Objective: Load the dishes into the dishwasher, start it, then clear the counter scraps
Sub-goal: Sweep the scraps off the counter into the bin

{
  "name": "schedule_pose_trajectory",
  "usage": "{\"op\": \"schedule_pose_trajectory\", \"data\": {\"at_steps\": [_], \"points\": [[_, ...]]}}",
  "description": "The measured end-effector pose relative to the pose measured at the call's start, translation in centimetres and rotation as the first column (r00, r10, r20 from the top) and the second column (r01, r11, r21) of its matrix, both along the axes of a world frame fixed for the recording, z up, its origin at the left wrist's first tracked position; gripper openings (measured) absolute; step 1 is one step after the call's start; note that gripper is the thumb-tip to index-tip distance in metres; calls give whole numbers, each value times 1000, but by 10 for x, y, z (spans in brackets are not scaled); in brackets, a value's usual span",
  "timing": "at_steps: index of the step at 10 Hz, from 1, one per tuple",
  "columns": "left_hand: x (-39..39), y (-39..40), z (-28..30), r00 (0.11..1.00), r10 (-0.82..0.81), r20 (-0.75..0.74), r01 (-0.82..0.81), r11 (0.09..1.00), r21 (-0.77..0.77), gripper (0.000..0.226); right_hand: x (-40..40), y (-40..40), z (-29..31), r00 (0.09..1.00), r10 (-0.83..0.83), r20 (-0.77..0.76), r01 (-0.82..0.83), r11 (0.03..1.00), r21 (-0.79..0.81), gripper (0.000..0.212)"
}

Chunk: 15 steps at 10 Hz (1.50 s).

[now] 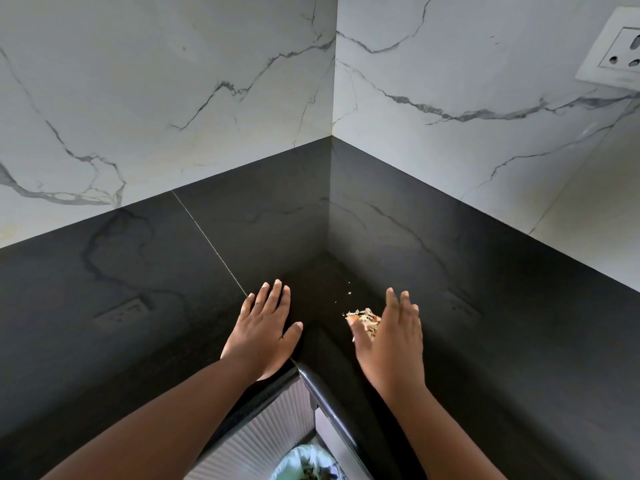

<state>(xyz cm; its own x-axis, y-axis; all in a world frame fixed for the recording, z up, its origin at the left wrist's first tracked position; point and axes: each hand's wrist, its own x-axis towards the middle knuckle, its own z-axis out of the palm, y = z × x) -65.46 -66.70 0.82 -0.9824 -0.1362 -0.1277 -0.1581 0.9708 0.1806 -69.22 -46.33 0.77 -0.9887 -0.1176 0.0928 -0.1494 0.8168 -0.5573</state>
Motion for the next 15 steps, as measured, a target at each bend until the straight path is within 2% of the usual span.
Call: {"op": "schedule_pose_trajectory", "data": {"at_steps": [1, 2, 3, 4, 6, 8, 10, 11, 12, 13, 14, 15], "points": [[0, 0, 1, 1000, -3, -6, 3, 1000, 0, 67, -11, 16, 9, 999, -39, 23, 45, 929, -368, 68], [0, 0, 0, 1000, -5, -2, 5, 1000, -9, 67, -15, 24, 11, 994, 72, 87, -40, 945, -323, 77], [0, 0, 0, 1000, -1, 7, 1, 1000, -11, 68, -8, 8, 5, 949, 281, 146, -299, 946, 124, 109], [0, 0, 2, 1000, -4, 21, 4, 1000, -16, 67, -12, -14, -2, 940, 321, 115, -341, 899, 275, 95], [-1, 1, 1, 1000, -1, 17, 1, 1000, -22, 67, -39, -36, -5, 938, 344, 45, -342, 899, 274, 62], [-1, 1, 1, 1000, 6, 14, -6, 1000, -13, 67, -39, -35, -13, 930, 349, -112, -313, 915, 254, 46], [0, 0, -1, 1000, 5, -8, -5, 1000, -4, 67, -20, -20, -19, 909, 314, -275, -250, 937, 245, 19], [-1, -1, -2, 1000, 1, -19, -1, 1000, 1, 67, -5, -8, -20, 897, 339, -283, -276, 931, 241, 13], [-1, -1, -3, 1000, 2, -24, -2, 1000, 6, 68, 0, 9, -17, 900, 321, -296, -296, 947, 128, 19], [-1, 0, -4, 1000, 5, -29, -5, 1000, 9, 68, -1, 29, 7, 963, -65, -262, -24, 947, -321, 26], [-1, 0, -4, 1000, 4, -31, -4, 1000, 7, 68, 1, 44, 18, 979, -205, 14, 205, 973, -108, 45], [0, -1, -4, 1000, 5, -30, -5, 1000, 6, 68, 26, 31, 21, 988, -113, 106, 81, 961, 266, 85]]}}
